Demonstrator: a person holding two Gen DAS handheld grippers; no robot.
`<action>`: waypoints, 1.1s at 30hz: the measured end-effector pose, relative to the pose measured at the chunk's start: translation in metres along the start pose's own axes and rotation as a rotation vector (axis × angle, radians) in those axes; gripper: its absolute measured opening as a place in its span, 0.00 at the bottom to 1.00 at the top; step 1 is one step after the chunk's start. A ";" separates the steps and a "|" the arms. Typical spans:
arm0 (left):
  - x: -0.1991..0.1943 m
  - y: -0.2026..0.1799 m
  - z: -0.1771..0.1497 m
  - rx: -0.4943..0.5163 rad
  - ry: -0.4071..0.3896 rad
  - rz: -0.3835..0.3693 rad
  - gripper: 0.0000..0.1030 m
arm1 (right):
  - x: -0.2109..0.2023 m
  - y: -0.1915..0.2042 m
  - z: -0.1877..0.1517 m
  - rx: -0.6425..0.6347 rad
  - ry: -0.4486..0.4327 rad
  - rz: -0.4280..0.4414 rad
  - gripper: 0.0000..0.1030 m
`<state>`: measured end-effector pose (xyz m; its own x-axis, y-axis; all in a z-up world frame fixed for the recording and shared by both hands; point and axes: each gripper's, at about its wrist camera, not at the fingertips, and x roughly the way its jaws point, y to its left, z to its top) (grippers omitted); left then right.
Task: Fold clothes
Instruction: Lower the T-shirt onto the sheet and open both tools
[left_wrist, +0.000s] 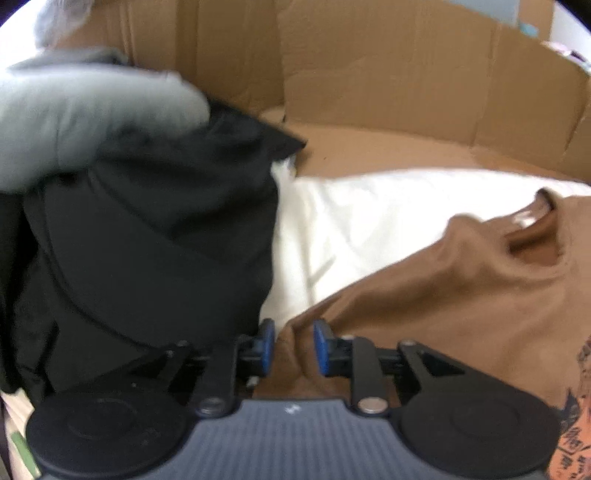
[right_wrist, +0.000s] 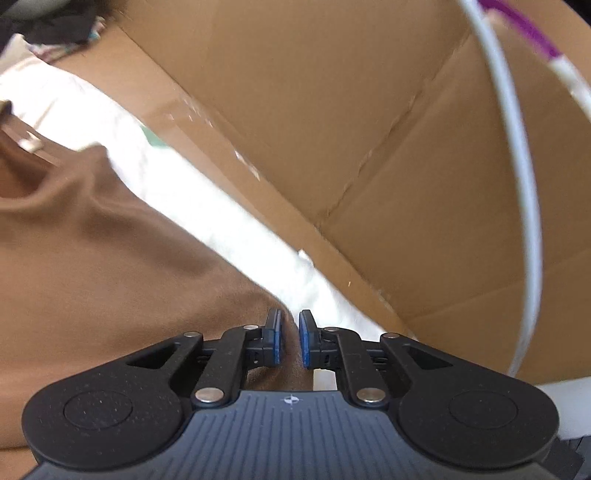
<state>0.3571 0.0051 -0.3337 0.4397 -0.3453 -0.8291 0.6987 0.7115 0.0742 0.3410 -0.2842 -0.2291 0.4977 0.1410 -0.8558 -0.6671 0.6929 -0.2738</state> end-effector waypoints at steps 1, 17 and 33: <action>-0.008 -0.001 0.003 -0.004 -0.021 -0.020 0.26 | -0.002 0.001 0.002 0.003 -0.012 0.010 0.12; 0.034 -0.068 0.040 0.053 -0.036 -0.165 0.29 | 0.001 0.049 0.044 0.007 -0.136 0.187 0.29; 0.047 -0.085 0.033 0.177 -0.039 -0.238 0.41 | 0.005 0.061 0.038 -0.043 -0.191 0.320 0.36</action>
<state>0.3366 -0.0918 -0.3605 0.2710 -0.5149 -0.8133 0.8707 0.4913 -0.0209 0.3239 -0.2142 -0.2335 0.3518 0.4776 -0.8051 -0.8263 0.5626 -0.0273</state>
